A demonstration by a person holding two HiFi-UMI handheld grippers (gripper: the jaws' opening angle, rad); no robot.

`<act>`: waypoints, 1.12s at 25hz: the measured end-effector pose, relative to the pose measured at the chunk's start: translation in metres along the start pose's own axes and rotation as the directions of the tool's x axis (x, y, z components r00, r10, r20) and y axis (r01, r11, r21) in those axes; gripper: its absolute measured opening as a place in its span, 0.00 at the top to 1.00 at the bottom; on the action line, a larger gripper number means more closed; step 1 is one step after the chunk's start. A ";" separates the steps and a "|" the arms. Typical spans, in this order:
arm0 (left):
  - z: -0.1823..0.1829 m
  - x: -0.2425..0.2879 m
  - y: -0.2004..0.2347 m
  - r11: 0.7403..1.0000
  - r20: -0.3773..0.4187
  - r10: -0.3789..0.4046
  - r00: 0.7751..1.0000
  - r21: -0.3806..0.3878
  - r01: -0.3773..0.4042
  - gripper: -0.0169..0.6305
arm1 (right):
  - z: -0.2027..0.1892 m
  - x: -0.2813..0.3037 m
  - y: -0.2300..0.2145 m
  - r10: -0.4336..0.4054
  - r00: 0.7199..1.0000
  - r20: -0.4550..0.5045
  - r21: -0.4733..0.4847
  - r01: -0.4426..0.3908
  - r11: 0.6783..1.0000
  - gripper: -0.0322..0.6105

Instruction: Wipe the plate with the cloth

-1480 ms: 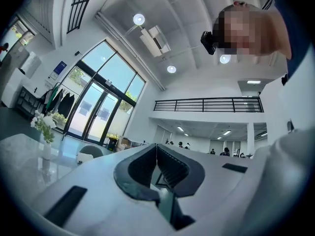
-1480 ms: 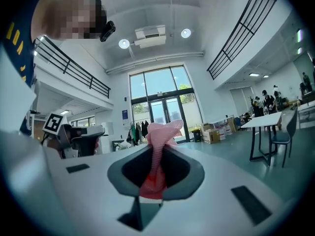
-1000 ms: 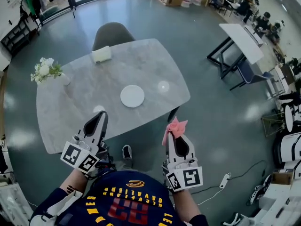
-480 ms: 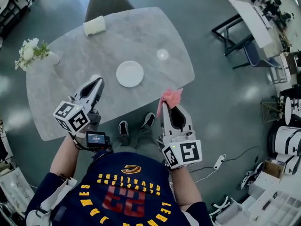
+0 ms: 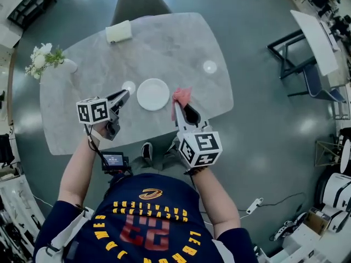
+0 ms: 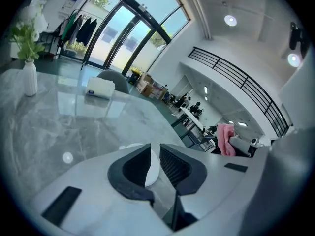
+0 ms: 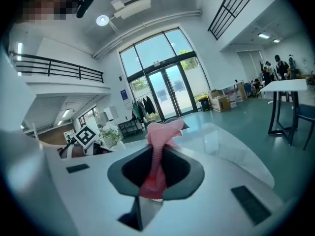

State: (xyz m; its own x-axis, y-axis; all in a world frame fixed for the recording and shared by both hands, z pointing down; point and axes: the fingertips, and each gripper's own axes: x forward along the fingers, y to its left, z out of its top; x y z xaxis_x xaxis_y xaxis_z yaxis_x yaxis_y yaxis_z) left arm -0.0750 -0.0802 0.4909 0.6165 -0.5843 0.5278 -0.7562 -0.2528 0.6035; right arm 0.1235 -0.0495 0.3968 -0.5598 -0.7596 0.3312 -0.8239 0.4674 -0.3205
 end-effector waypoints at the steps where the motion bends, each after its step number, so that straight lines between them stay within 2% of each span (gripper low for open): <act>1: -0.004 0.009 0.006 1.000 -0.027 0.012 1.000 -0.025 -0.012 0.91 | -0.004 0.011 -0.008 0.006 1.000 -0.023 0.003 -0.006 1.000 0.88; 4: -0.014 0.025 0.035 0.995 -0.105 0.057 0.993 -0.078 -0.066 0.91 | -0.020 0.051 -0.014 0.040 0.994 -0.098 0.001 -0.041 0.999 0.88; 7: -0.022 0.039 0.064 0.991 -0.183 0.078 0.980 -0.091 -0.096 0.91 | -0.040 0.090 -0.010 0.071 0.983 -0.172 0.035 -0.066 0.997 0.88; 14: -0.055 0.078 0.086 0.990 -0.351 0.003 0.937 -0.131 -0.052 0.83 | -0.093 0.147 -0.011 0.060 0.941 -0.333 0.037 -0.050 0.998 0.88; 18: -0.069 0.097 0.101 0.987 -0.398 -0.006 0.917 -0.151 -0.060 0.83 | -0.127 0.174 -0.008 0.047 0.911 -0.410 0.030 -0.038 0.999 0.88; 22: -0.080 0.106 0.111 0.988 -0.445 0.006 0.896 -0.138 -0.076 0.83 | -0.150 0.195 -0.006 0.032 0.892 -0.450 0.024 -0.024 0.999 0.88; 28: -0.082 0.108 0.111 0.986 -0.456 -0.005 0.890 -0.152 -0.072 0.85 | -0.165 0.213 0.003 0.040 0.875 -0.483 0.017 -0.037 0.999 0.88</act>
State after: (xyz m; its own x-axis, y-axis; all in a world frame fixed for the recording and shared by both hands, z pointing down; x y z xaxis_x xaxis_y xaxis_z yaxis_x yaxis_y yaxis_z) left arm -0.0741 -0.1082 0.6638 0.6526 -0.1669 0.7391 -0.7566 -0.0901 0.6476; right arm -0.0126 -0.1353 0.6128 -0.5656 -0.4270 0.7055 -0.8011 0.4876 -0.3471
